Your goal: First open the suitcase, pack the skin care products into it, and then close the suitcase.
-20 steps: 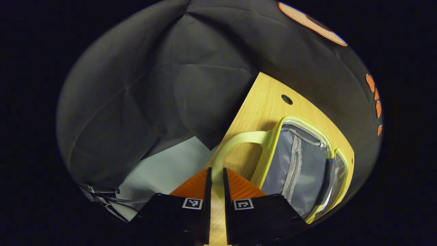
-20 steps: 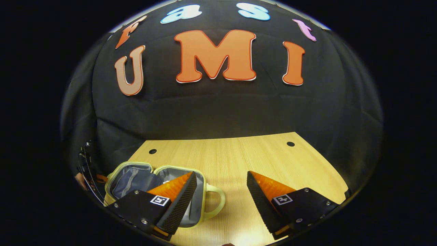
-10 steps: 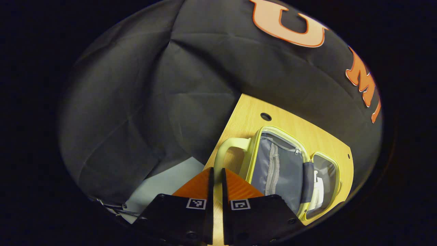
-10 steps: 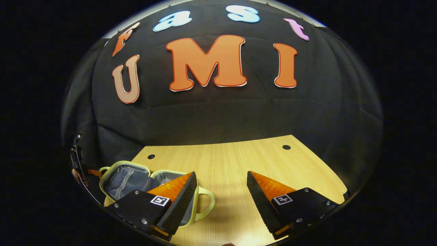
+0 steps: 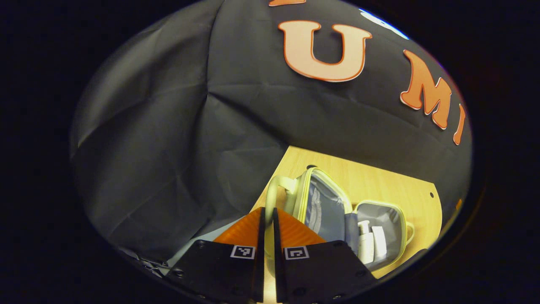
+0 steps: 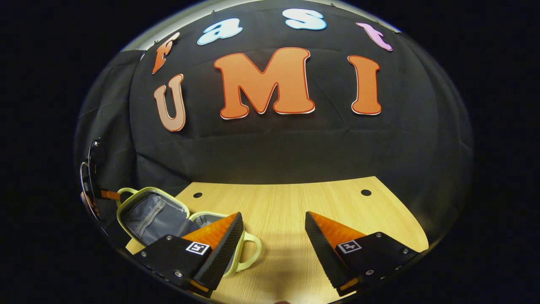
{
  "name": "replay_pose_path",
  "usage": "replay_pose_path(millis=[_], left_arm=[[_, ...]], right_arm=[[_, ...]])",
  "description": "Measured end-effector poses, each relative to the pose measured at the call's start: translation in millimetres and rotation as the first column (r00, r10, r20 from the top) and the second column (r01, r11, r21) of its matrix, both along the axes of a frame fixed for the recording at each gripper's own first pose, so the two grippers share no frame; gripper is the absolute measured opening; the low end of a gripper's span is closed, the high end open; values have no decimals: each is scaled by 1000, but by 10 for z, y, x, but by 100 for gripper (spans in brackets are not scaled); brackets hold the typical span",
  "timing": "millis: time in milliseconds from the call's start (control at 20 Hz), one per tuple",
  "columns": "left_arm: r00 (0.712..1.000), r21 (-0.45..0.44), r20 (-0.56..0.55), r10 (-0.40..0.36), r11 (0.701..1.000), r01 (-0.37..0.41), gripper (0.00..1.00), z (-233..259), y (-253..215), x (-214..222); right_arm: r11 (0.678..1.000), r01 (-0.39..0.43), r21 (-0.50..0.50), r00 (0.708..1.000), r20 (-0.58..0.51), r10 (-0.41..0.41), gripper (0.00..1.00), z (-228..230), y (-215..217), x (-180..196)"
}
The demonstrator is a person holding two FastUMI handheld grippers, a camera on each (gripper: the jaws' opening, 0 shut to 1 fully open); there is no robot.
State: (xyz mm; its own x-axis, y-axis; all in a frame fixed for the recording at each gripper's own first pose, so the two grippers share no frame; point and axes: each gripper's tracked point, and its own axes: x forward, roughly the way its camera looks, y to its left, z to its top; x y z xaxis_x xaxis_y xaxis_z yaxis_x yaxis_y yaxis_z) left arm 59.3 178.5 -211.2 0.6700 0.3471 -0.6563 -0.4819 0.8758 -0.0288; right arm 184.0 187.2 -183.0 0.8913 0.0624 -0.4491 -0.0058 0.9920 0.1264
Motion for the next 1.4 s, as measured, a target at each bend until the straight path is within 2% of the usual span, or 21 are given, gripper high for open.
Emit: replay_pose_path(millis=[100,150,350,600,800,1100,1300,1400], left_arm=[[999,14,35,-5,1000,5,11,189,-138,60],[999,21,52,-12,1000,11,4,282,-207,95],[997,68,62,-47,997,43,4,456,-510,135],[977,113,137,-162,983,147,4,830,-1077,296],[962,151,147,-232,966,210,4,980,-1475,378],[931,215,135,-340,927,307,4,1064,-2139,521],[903,288,80,-422,877,385,3,1016,-2604,614],[886,289,72,-458,860,421,4,968,-2861,654]], right_arm=[[1000,-5,16,1000,12,5,94,10,-35,48],[1000,-13,23,1000,17,12,94,29,-41,56],[999,-40,26,999,13,39,94,-7,-75,48],[998,-56,40,998,7,56,94,-20,-128,5],[997,-57,58,998,-10,57,94,-61,-153,-27],[996,-38,77,999,-22,40,94,-111,-315,-69],[997,-28,77,999,-18,29,94,-125,-437,-90],[999,-9,40,1000,-7,9,94,-145,-551,-81]])
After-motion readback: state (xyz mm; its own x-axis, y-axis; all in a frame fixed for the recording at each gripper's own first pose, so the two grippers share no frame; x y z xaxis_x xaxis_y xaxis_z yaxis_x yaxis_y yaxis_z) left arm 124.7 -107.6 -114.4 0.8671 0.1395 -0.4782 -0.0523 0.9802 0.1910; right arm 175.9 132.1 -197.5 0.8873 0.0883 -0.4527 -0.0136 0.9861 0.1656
